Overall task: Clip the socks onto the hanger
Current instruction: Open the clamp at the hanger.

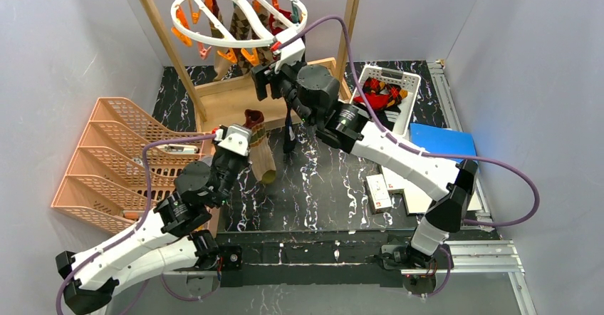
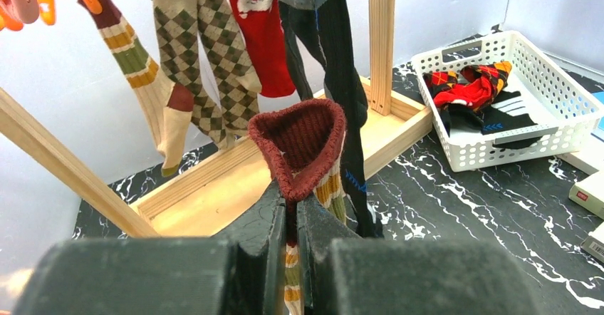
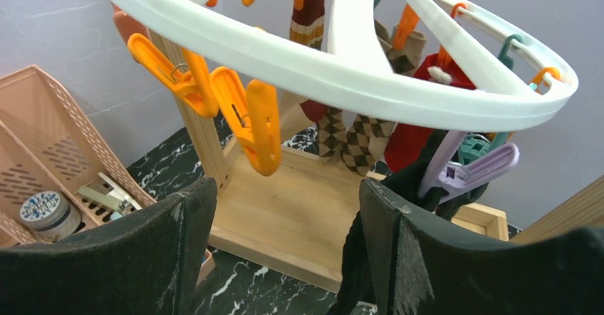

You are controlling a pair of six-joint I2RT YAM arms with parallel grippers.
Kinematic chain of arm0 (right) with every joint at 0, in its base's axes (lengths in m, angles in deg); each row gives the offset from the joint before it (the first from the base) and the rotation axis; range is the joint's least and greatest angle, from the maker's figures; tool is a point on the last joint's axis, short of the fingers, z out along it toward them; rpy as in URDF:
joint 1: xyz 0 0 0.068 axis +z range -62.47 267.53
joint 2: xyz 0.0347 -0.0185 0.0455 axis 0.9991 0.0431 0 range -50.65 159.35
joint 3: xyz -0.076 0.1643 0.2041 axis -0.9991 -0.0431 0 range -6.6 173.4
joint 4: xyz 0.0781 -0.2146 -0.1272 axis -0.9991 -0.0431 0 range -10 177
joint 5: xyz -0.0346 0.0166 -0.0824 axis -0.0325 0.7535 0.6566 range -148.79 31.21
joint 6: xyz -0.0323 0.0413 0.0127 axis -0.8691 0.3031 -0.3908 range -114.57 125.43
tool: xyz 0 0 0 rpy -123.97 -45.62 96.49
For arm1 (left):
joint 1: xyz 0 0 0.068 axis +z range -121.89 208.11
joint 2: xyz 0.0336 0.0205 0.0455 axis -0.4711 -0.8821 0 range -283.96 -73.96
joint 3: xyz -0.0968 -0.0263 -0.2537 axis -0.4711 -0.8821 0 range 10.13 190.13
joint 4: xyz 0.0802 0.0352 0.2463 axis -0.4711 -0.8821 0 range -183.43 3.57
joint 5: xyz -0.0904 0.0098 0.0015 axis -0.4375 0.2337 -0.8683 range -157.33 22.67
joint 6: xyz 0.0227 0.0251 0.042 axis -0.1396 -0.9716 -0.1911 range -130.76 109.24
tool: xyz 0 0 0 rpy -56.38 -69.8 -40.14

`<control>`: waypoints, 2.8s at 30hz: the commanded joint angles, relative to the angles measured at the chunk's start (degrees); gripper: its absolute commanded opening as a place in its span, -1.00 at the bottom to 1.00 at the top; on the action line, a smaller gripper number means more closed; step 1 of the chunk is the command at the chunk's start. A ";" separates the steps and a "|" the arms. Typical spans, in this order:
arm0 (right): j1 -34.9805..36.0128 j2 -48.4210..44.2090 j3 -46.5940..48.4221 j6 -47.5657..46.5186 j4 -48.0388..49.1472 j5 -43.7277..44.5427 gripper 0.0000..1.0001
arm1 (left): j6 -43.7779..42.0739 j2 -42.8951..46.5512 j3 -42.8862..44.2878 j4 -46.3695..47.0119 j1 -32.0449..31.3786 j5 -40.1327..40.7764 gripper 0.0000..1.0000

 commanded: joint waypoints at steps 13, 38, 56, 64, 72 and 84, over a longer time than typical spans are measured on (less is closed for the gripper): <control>-1.60 2.91 7.61 3.09 10.39 9.48 0.65 | 0.59 5.54 -1.40 -3.45 -0.21 3.04 -1.00; -20.20 -7.66 -1.02 14.46 -2.24 3.85 0.68 | -1.85 -1.95 0.31 2.52 -0.21 1.44 -1.00; -26.91 -16.16 -11.16 17.28 -4.75 -21.47 0.70 | 0.10 -28.10 26.82 14.71 12.39 -5.51 -1.00; -32.30 -16.43 -13.87 18.71 2.55 -32.70 0.68 | 0.30 -29.69 29.13 15.47 13.28 -7.27 -1.00; -32.96 -10.84 -9.81 16.67 7.96 -37.67 0.66 | -2.42 -30.96 30.53 16.28 13.30 -7.99 -1.00; -30.93 -4.28 -1.85 14.83 6.59 -39.89 0.63 | -6.82 -32.22 32.59 16.29 13.31 -8.15 -1.00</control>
